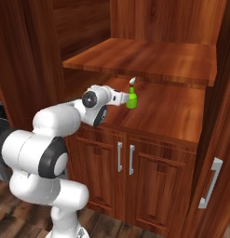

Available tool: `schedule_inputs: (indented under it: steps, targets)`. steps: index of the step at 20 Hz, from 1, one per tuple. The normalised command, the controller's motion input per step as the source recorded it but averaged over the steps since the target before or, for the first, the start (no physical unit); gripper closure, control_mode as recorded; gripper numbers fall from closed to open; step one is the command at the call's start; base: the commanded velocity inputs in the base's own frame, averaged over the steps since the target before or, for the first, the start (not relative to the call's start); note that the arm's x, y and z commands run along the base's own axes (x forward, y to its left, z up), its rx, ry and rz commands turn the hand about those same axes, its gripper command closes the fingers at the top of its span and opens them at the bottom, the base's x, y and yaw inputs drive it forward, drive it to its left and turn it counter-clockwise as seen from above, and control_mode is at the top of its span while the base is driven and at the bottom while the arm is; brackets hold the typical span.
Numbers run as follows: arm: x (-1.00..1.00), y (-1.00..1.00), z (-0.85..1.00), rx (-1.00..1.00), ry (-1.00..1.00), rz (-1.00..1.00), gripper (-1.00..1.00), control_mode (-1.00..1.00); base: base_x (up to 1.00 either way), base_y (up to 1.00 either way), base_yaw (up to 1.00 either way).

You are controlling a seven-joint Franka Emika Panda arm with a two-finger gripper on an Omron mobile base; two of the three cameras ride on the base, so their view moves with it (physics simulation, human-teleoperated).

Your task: Move the cutting board and knife to the sink. Then move spray from the cabinet to the counter.

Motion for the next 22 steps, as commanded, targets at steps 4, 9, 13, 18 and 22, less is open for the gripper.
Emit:
schedule_inputs:
  steps: [4,9,13,18,22]
  targets:
    - [0.29,0.00,0.00,0.00,0.00,0.00,-1.00,-1.00,0.00,0.00,0.00]
    - [0.21,0.00,0.00,0.00,0.00,0.00,-1.00,-1.00,0.00,0.00,0.00]
    - [0.14,-0.13,0.00,0.00,0.00,0.00,-1.00,-1.00,0.00,0.00,0.00]
    - [0.07,-0.21,0.00,0.00,0.00,0.00,-1.00,-1.00,0.00,0.00,0.00]
    - [0.08,-0.09,0.00,0.00,0.00,0.00,-1.00,-1.00,0.00,0.00,0.00]
